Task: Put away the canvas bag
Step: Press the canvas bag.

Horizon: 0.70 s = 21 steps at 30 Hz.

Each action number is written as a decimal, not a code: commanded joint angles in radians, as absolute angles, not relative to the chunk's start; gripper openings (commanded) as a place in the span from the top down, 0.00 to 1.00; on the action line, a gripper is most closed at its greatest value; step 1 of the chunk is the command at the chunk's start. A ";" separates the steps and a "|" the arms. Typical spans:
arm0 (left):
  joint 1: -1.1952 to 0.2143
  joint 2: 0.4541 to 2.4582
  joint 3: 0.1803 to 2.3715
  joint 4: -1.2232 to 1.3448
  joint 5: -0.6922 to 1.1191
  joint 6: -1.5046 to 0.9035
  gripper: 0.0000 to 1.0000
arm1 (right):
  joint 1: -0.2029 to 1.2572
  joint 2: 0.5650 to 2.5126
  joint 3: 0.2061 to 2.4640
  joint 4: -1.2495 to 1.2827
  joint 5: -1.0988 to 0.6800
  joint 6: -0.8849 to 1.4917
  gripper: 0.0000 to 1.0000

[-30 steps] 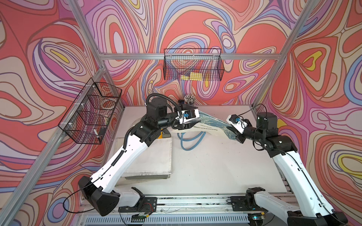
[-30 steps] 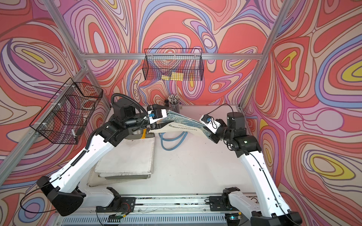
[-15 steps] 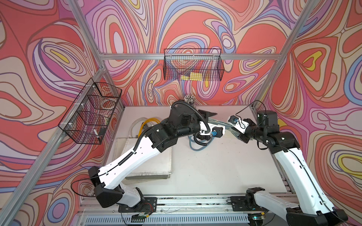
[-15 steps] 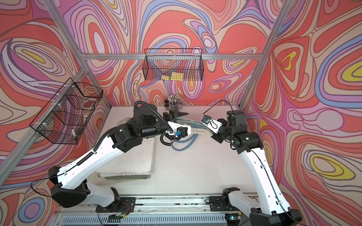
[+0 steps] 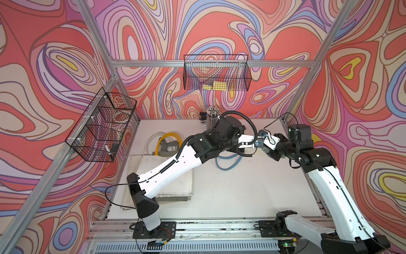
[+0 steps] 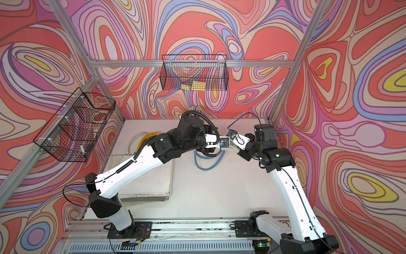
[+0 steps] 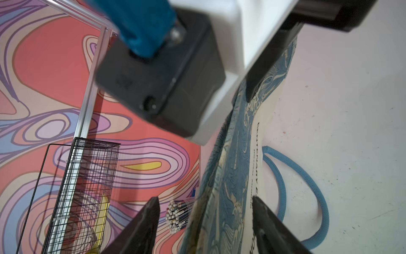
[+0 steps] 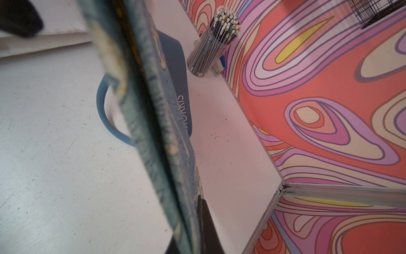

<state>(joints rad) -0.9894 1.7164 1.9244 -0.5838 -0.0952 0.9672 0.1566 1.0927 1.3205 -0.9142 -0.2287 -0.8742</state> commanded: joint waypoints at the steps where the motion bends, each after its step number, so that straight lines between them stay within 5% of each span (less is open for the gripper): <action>1: -0.987 1.729 1.945 -0.623 -0.166 0.965 0.38 | 0.156 1.096 1.375 -0.891 -0.254 -0.863 1.00; 10: -0.961 1.733 1.933 -0.621 -0.159 0.966 0.98 | 0.156 1.095 1.384 -0.896 -0.309 -0.842 1.00; 18: -0.941 1.704 1.888 -0.601 -0.162 0.979 1.00 | 0.155 1.088 1.361 -0.878 -0.354 -0.809 1.00; 19: -0.935 1.694 1.878 -0.593 -0.156 0.979 1.00 | 0.155 1.084 1.354 -0.873 -0.359 -0.803 0.97; 21: -0.920 1.668 1.856 -0.576 -0.138 0.979 1.00 | 0.156 1.074 1.333 -0.860 -0.354 -0.788 0.70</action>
<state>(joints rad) -0.9611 1.7000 1.8908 -0.5785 -0.1200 0.9649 0.1555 1.1099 1.3411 -0.9257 -0.2703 -0.8299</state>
